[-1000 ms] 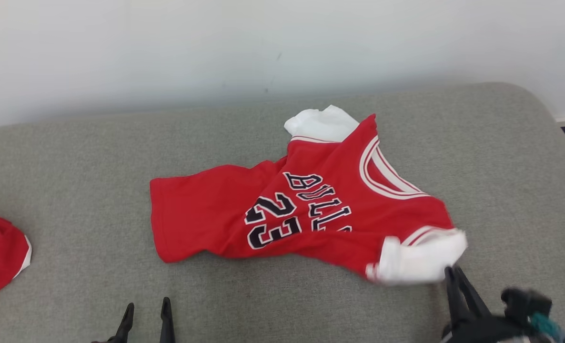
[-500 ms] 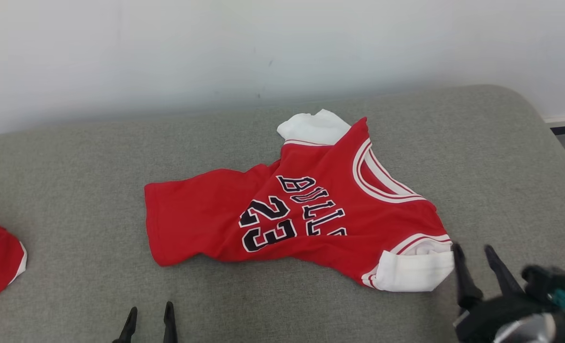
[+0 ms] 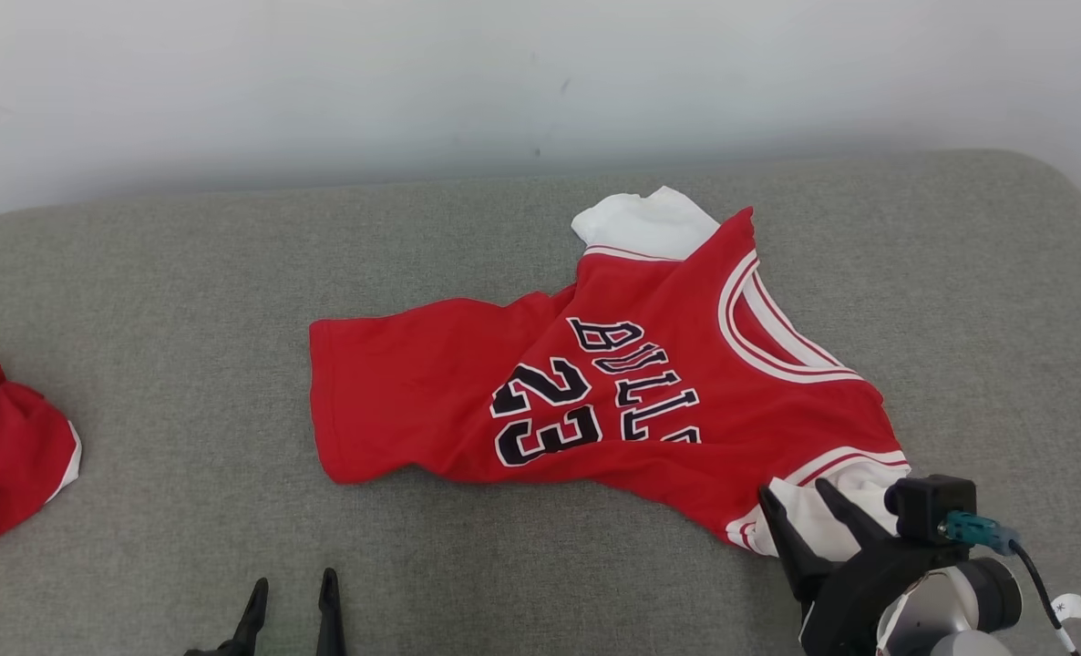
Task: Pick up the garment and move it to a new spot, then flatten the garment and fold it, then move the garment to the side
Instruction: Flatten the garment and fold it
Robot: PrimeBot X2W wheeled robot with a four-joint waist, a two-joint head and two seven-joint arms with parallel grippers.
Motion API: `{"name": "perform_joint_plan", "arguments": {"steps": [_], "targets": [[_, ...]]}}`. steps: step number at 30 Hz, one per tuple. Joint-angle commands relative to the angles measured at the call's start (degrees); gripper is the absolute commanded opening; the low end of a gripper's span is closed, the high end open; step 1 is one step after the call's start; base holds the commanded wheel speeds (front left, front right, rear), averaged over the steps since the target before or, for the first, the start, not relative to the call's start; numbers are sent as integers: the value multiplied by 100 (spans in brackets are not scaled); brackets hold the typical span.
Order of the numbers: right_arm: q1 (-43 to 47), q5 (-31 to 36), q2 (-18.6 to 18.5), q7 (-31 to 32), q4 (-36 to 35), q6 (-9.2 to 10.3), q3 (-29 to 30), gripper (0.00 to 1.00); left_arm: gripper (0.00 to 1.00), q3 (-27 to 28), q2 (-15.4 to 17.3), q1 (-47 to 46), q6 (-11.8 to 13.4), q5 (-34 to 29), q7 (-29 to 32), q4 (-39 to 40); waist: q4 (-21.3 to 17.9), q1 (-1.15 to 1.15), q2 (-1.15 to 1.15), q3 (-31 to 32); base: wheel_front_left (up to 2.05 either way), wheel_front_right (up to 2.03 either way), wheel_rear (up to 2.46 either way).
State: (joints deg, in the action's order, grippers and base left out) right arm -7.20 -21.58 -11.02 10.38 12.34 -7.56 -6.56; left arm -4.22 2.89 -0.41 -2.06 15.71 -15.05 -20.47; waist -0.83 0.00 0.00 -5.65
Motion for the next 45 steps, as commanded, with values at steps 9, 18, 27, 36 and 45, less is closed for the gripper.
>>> {"name": "perform_joint_plan", "arguments": {"steps": [9, 18, 27, 36, 45], "targets": [[186, 261, 80, 497, 28, 14, 72, 47, 100, -23, -1, -95, 22, 8, -19, 23, 52, 0, 0, -95, 0, 0, 0], [100, 366, 302, -133, 97, 14, 307, 0, 100, 1, 0, -77, 3, 7, -19, -26, 32, 0, 0, -69, 0, 0, 0], [924, 245, 165, -1632, -577, 14, 143, 0, 100, 97, -2, 34, -23, -31, -19, 0, -281, 0, 0, 100, 0, 0, 0], [1798, 150, 124, -1850, -628, 14, 236, 100, 100, 113, 0, 46, -21, -38, -19, -46, -534, 0, 0, 66, 0, 0, 0], [731, 304, -29, -1510, -670, 14, 536, 100, 100, -5, 0, -128, -32, -43, -19, -46, -405, 0, 0, -61, 0, 0, 0]]}}
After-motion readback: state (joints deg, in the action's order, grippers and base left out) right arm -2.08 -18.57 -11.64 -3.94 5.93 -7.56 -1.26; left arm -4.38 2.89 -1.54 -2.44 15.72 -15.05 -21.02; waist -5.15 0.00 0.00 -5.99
